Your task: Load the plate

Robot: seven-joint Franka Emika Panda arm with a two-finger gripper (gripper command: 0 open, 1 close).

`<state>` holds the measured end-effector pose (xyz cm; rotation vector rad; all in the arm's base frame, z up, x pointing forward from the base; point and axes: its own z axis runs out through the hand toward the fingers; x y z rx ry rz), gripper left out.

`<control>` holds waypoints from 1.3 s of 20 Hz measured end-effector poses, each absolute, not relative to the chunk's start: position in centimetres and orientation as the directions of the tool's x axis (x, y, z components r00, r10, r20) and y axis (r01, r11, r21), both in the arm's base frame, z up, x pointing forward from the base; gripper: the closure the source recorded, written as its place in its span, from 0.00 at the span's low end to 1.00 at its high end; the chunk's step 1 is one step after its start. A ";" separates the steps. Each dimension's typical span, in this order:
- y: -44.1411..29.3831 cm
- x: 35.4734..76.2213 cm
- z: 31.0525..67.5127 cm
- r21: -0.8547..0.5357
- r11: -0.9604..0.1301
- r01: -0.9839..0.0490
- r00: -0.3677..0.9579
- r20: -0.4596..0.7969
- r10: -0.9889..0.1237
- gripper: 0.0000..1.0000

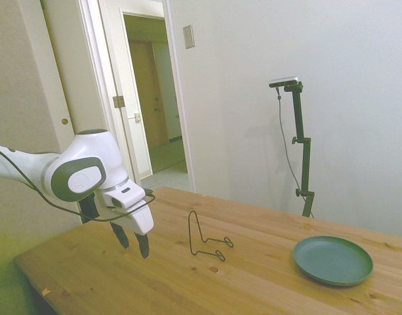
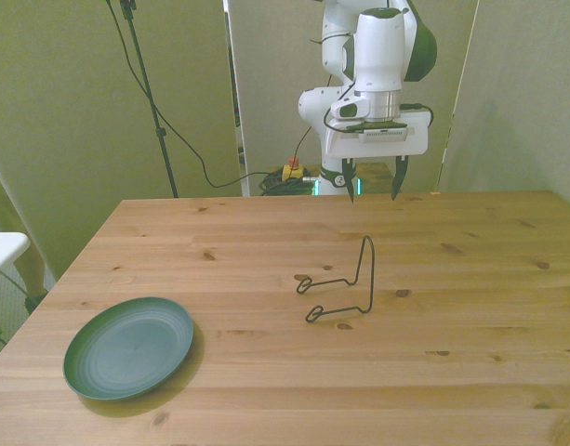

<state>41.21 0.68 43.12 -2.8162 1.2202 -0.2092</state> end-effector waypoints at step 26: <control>-19.2 60.7 42.1 -0.043 -0.536 -0.843 0.485 0.369 -0.793 0.00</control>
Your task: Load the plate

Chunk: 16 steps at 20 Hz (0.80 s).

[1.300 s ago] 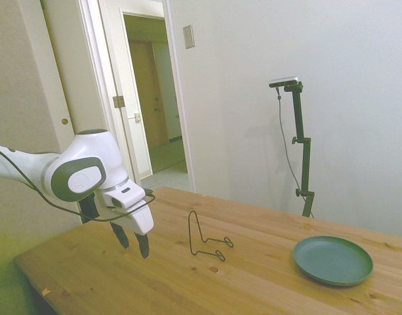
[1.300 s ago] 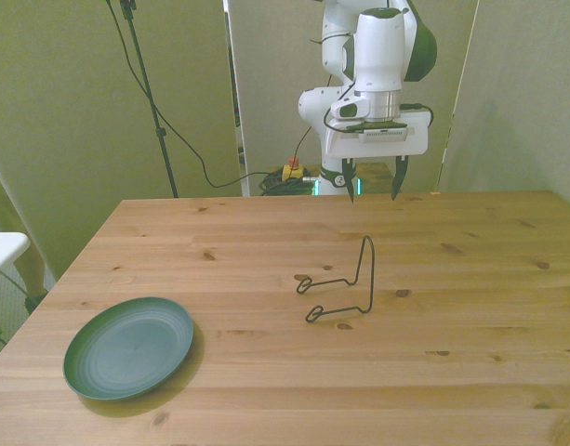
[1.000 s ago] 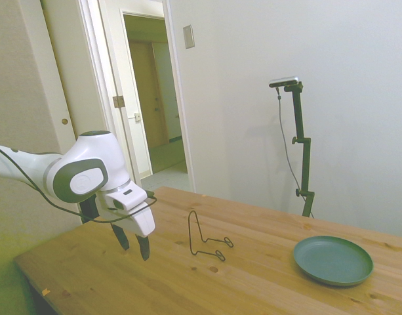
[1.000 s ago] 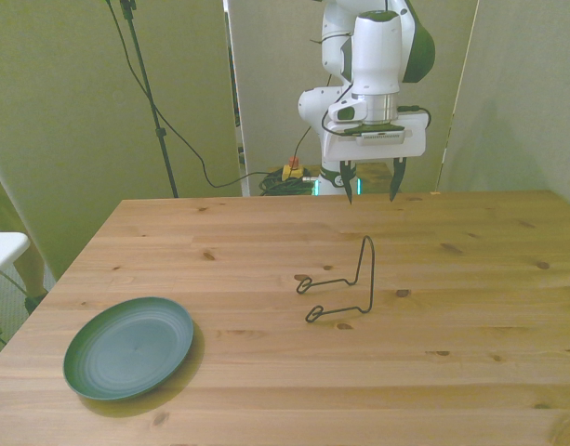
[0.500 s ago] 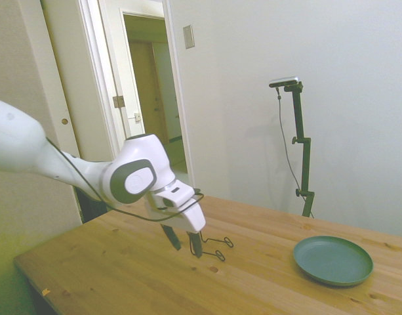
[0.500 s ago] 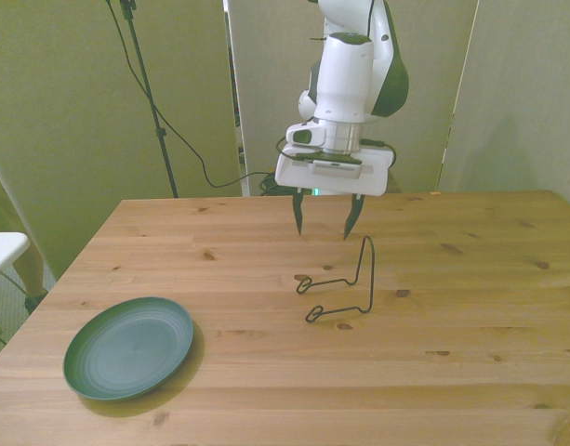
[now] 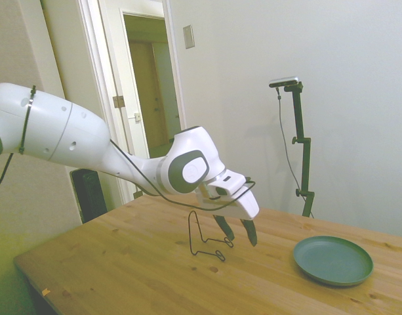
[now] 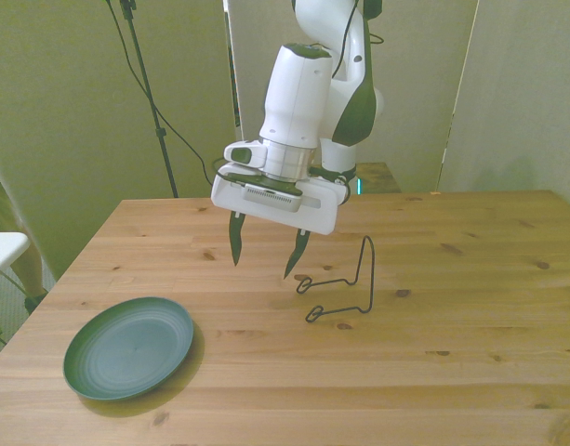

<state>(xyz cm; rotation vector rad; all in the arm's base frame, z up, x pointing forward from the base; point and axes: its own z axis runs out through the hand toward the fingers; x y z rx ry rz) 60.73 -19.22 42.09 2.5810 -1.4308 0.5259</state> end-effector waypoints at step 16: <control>-24.6 65.3 39.7 0.022 -0.513 -0.858 0.469 0.442 -0.765 0.00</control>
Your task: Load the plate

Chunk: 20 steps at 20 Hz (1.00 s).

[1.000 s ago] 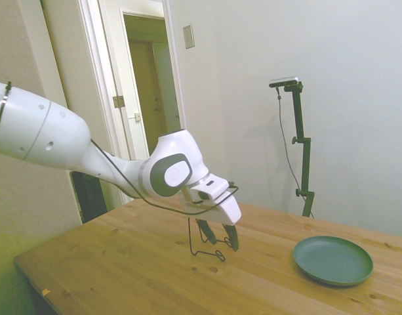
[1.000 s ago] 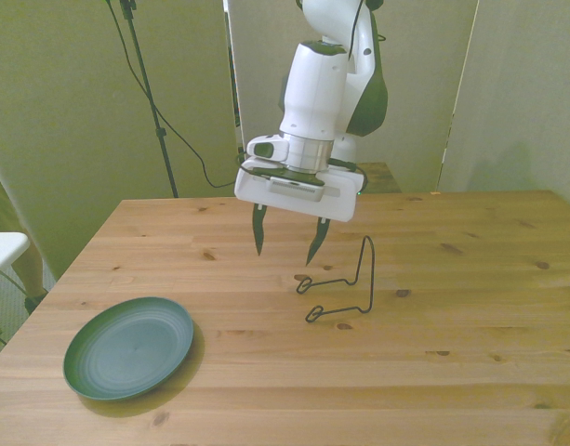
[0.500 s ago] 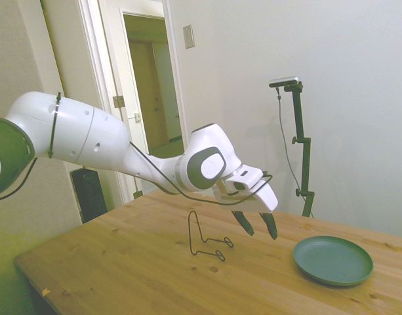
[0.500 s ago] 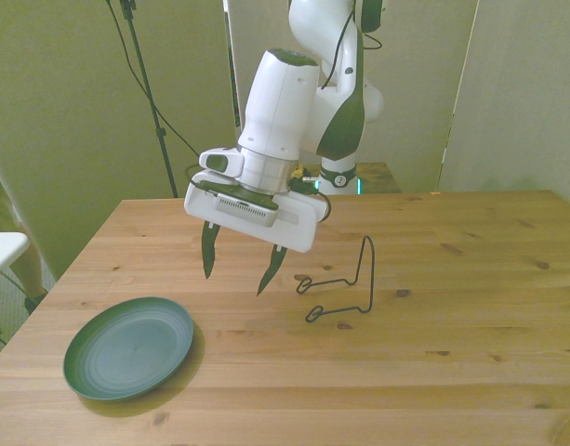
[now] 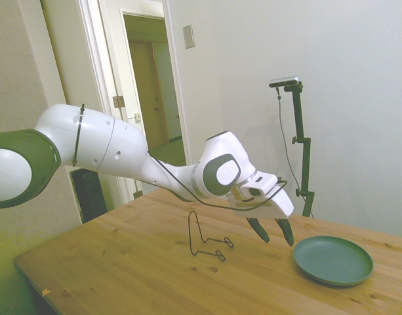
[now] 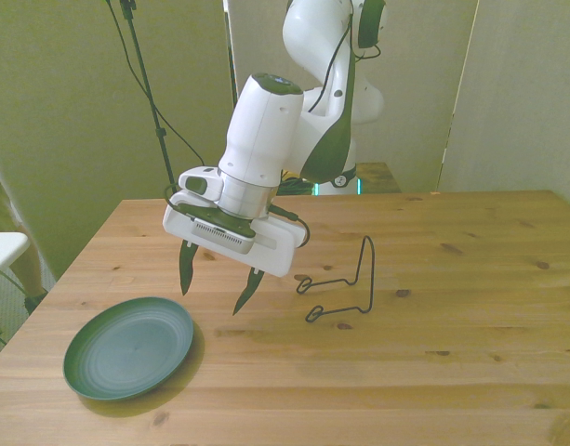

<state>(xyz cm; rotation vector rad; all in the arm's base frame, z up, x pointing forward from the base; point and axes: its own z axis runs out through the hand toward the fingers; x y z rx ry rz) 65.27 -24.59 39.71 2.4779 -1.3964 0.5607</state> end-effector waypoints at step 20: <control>-27.4 68.0 37.4 0.064 -0.500 -0.864 0.464 0.488 -0.739 0.00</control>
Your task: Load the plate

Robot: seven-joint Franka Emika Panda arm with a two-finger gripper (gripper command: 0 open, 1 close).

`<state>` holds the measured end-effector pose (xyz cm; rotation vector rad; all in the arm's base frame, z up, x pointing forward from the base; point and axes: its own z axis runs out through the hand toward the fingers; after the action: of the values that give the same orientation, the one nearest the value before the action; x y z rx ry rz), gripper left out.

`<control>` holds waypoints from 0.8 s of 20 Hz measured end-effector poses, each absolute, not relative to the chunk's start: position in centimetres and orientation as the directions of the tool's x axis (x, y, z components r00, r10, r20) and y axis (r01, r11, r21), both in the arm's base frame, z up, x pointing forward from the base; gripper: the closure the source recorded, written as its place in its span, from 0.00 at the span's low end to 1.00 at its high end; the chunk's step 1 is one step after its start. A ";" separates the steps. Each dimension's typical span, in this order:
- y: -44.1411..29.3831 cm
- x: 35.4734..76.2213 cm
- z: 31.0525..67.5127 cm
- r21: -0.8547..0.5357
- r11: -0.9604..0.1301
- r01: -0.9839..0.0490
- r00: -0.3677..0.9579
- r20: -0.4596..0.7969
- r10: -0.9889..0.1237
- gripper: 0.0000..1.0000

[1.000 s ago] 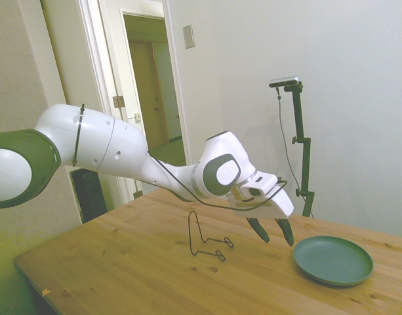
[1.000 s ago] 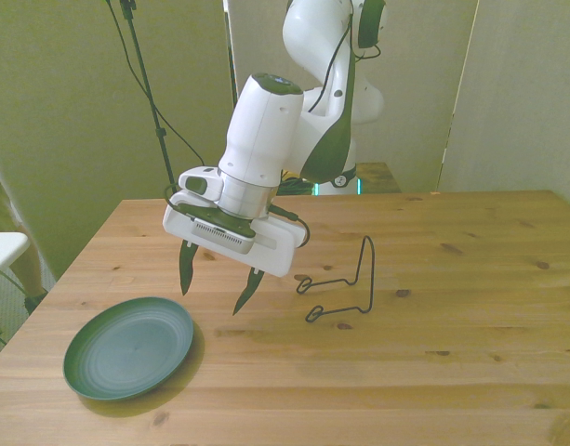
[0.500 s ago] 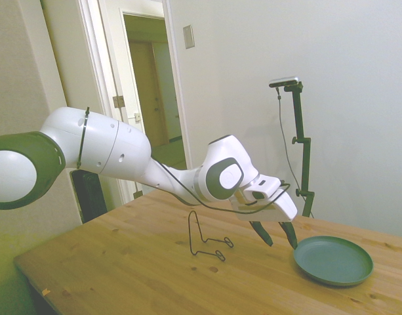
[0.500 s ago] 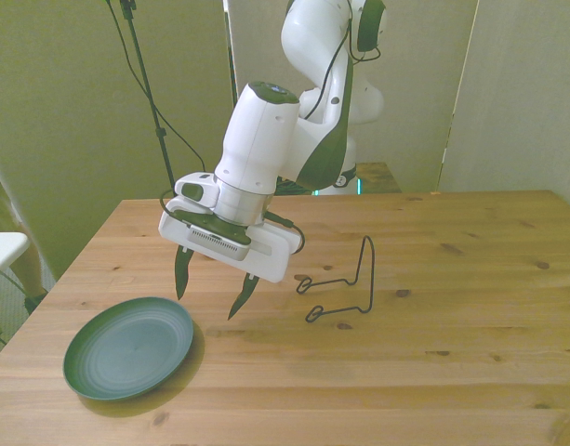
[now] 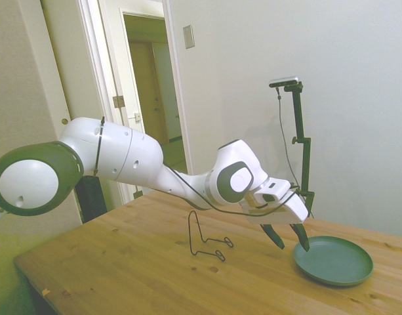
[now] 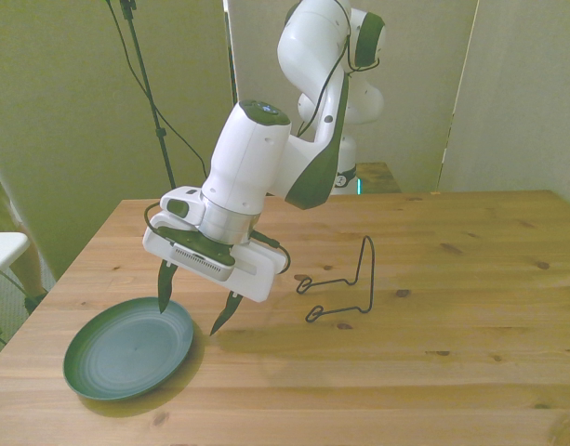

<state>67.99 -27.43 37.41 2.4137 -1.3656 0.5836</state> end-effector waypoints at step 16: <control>-27.6 69.6 35.3 0.141 -0.491 -0.859 0.489 0.506 -0.710 1.00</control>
<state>69.55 -27.64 35.30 2.3625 -1.3096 0.5462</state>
